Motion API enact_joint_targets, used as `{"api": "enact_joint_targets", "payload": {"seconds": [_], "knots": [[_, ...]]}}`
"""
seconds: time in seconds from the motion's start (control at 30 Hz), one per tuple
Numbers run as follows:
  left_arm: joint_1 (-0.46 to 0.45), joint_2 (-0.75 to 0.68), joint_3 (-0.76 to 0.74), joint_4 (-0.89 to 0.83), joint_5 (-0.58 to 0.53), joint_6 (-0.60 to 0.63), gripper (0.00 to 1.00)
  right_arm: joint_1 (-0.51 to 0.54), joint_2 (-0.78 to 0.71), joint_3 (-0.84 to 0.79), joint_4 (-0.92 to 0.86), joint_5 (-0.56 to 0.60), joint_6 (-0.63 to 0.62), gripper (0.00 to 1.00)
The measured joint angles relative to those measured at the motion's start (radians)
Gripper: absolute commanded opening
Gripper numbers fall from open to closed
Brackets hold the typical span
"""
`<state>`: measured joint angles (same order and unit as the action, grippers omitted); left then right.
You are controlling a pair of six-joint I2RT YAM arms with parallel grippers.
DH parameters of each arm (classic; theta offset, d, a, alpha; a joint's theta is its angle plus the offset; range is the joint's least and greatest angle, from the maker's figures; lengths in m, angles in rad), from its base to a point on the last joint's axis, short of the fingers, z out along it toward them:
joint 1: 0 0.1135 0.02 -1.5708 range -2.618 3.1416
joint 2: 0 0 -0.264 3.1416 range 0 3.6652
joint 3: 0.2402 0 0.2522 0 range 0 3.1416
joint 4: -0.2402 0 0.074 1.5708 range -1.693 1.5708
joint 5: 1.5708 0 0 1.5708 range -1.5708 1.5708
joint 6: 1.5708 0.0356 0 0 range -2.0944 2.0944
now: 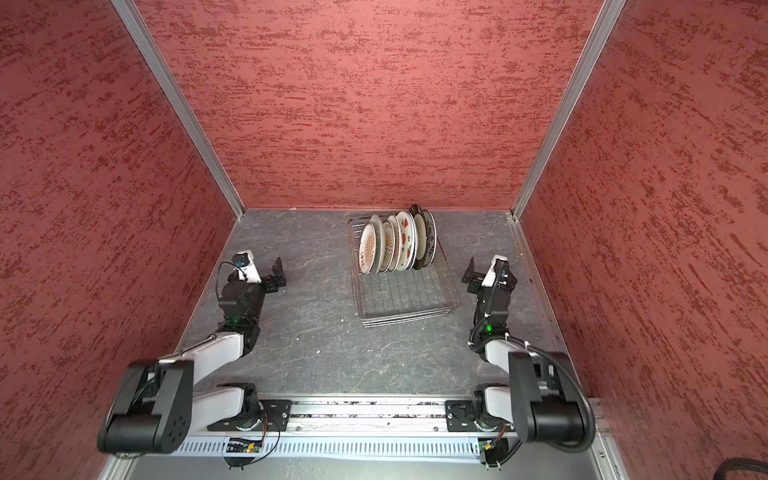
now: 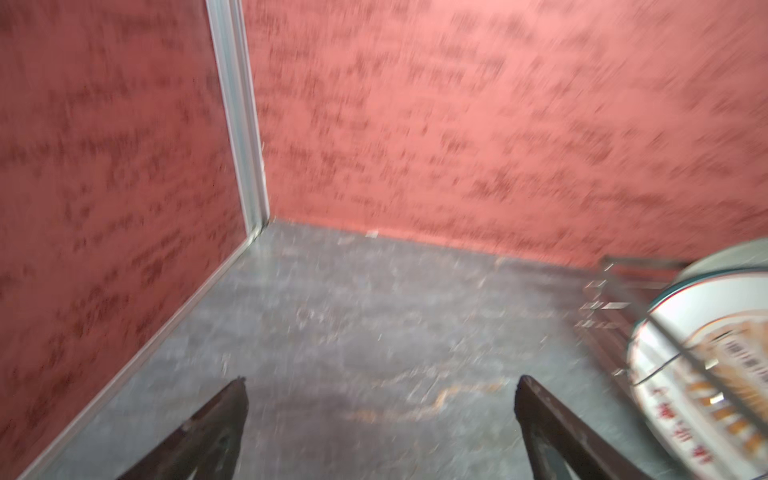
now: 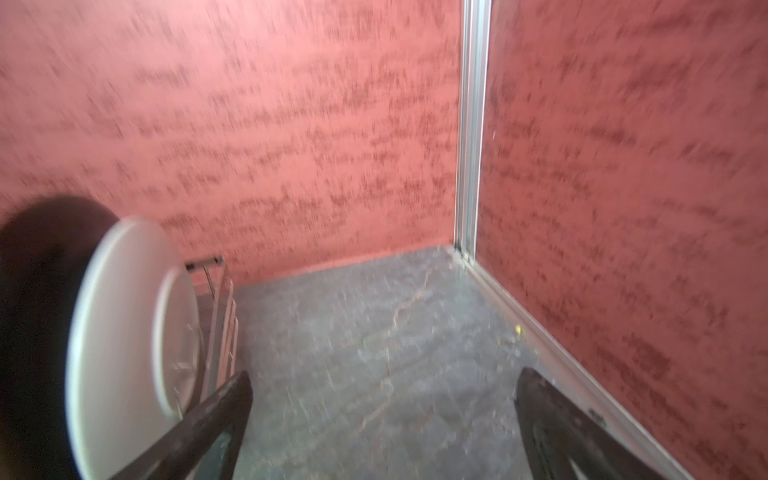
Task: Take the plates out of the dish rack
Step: 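Reach both grippers toward the dish rack, right gripper onto the outermost plate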
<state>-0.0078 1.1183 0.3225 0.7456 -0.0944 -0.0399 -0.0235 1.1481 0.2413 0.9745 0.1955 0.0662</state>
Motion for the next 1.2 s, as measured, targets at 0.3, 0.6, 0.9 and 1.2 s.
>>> {"api": "enact_joint_targets", "payload": {"seconds": [0.3,0.6,0.9,1.2], "knots": [[0.023,-0.242,0.013,-0.127,0.188,-0.425,0.99,0.0,-0.433,0.002,-0.212,-0.043,0.307,0.99],[0.008,-0.222,0.018,-0.003,0.41,-0.777,0.99,0.0,-0.503,0.048,-0.232,-0.343,0.486,0.99],[-0.331,-0.124,0.135,0.023,0.388,-0.676,0.99,0.0,-0.216,0.219,-0.232,-0.465,0.574,0.99],[-0.466,-0.001,0.237,-0.018,0.286,-0.531,0.99,0.089,0.098,0.581,-0.404,-0.487,0.502,0.85]]}}
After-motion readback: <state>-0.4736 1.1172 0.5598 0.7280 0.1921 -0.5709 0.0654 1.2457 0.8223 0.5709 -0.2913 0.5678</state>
